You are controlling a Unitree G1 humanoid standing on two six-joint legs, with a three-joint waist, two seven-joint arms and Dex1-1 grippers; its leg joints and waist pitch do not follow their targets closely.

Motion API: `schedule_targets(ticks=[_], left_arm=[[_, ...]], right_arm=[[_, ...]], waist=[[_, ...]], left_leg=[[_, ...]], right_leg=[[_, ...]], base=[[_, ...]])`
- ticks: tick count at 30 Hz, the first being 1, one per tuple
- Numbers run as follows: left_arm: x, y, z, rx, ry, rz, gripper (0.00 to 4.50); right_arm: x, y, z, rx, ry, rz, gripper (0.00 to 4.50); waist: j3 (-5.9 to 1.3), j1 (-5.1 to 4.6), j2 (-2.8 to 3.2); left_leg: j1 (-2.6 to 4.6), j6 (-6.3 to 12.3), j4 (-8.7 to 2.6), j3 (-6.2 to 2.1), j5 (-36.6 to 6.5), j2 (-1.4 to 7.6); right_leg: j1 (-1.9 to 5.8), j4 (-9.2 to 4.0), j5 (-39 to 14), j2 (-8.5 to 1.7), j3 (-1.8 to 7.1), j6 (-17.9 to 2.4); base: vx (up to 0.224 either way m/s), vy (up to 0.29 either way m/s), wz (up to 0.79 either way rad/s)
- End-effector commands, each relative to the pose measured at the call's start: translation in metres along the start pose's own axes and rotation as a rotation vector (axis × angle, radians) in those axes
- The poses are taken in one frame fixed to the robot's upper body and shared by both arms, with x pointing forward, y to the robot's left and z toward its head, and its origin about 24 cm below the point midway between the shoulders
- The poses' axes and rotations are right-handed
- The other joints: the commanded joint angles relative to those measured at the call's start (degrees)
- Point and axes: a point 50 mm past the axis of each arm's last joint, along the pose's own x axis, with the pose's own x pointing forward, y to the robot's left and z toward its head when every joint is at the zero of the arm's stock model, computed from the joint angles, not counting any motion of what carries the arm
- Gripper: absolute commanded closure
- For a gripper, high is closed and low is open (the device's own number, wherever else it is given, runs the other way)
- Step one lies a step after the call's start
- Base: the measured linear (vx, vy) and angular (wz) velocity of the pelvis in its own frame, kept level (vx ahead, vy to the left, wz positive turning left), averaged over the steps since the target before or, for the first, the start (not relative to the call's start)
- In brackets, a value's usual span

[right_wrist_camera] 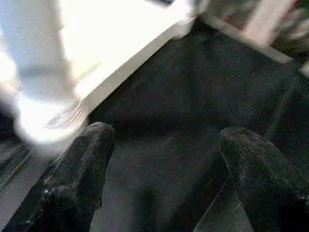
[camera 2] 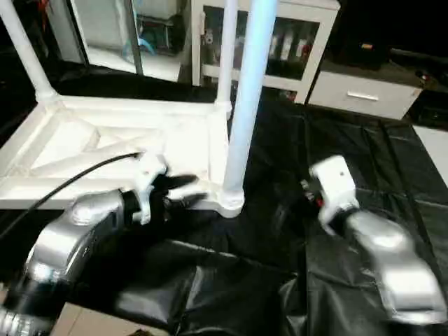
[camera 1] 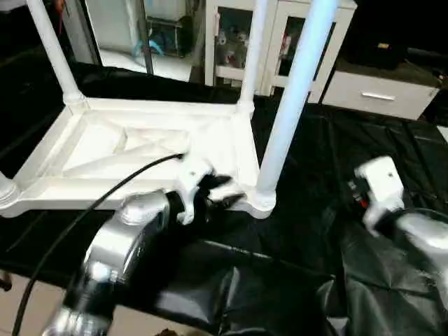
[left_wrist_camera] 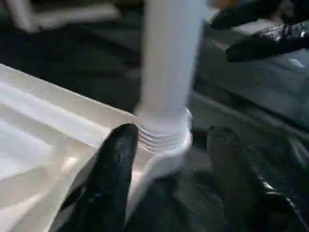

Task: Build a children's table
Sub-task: Rotate table base

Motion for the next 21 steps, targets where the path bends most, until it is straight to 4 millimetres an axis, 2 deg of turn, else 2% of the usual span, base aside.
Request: schedule_targets(ticks=[1,2,3,6,8,10,12,17,18,20,21], left_arm=[[0.009,0.011,-0.003,0.055,0.061,-0.027,1.46],[0.009,0.011,-0.003,0.055,0.061,-0.027,1.46],[0.010,0.013,-0.003,0.056,0.069,-0.035,1.33],[0.013,0.020,-0.004,0.062,0.134,-0.111,1.04],[0.014,0.023,-0.004,0.072,0.156,-0.129,0.90],[0.015,0.028,-0.006,0.101,0.189,-0.136,0.69],[0.016,0.033,-0.009,0.117,0.223,-0.138,0.65],[0.018,0.040,-0.012,0.125,0.243,-0.128,0.65],[0.019,0.042,-0.012,0.130,0.240,-0.117,0.94],[0.022,0.048,-0.011,0.140,0.234,-0.071,1.04],[0.022,0.048,-0.011,0.140,0.234,-0.071,1.04]], right_arm=[[-0.006,0.006,0.007,-0.030,-0.011,0.110,0.71],[-0.006,0.006,0.007,-0.030,-0.011,0.110,0.71],[-0.007,0.007,0.007,-0.034,-0.009,0.125,0.71],[-0.010,0.014,0.013,-0.034,-0.024,0.197,0.71],[-0.011,0.015,0.015,-0.035,-0.029,0.217,0.71],[-0.011,0.017,0.016,-0.044,-0.031,0.237,0.71],[-0.011,0.019,0.017,-0.051,-0.032,0.246,0.71],[-0.011,0.021,0.019,-0.057,-0.039,0.255,0.71],[-0.011,0.021,0.019,-0.056,-0.040,0.258,0.71],[-0.012,0.023,0.019,-0.059,-0.041,0.263,0.71],[-0.012,0.023,0.019,-0.059,-0.041,0.263,0.71]], waist=[[-3.35,0.37,-0.45],[-3.38,0.40,-0.41],[-3.51,0.23,-0.51],[-3.84,0.46,-0.37],[-3.66,0.55,-0.36],[-3.56,0.77,-0.05],[-3.39,0.70,-0.05],[-3.47,0.99,-0.02],[-3.40,1.10,-0.02],[-3.35,1.40,0.12],[-3.41,1.61,-0.03]], left_leg=[[0.57,4.00,-4.69,-1.63,-5.52,4.64],[0.63,4.49,-4.66,-1.61,-5.29,4.71],[0.24,5.34,-4.69,-1.79,-4.02,4.93],[0.59,7.11,-4.20,-1.37,-2.28,5.08],[0.52,7.72,-4.27,-1.18,-2.51,5.23],[0.83,6.60,-4.43,-1.00,-4.77,5.54],[0.98,5.91,-4.56,-0.78,-6.52,5.40],[0.97,4.45,-4.86,-0.64,-7.85,5.77],[0.98,4.22,-4.91,-0.56,-8.38,5.80],[1.06,3.95,-4.83,-0.44,-9.16,5.67],[1.16,3.54,-4.84,-0.36,-9.65,5.64]], right_leg=[[1.26,-3.99,5.04,-5.12,2.76,-14.92],[1.20,-3.91,5.68,-5.18,2.75,-15.33],[1.51,-3.55,7.59,-5.38,2.58,-16.17],[1.07,-3.20,9.96,-5.33,2.54,-18.04],[0.87,-3.19,9.68,-5.31,2.44,-18.69],[0.71,-3.37,6.68,-5.43,2.36,-19.19],[0.41,-3.80,4.48,-5.23,2.29,-19.13],[0.54,-3.62,3.84,-5.71,2.25,-18.99],[0.47,-3.70,3.09,-5.82,2.26,-18.97],[0.32,-4.01,1.72,-5.81,2.35,-18.73],[0.37,-4.08,1.23,-5.87,2.41,-18.50]], base=[[0.000,0.000,0.00],[0.000,0.000,0.00],[0.000,0.000,0.00],[0.000,0.000,0.00],[0.000,0.000,0.00],[0.000,0.000,0.00],[0.000,0.000,0.00],[0.000,0.000,0.00],[0.000,0.000,0.00],[0.000,0.000,0.00],[0.000,0.000,0.00]])
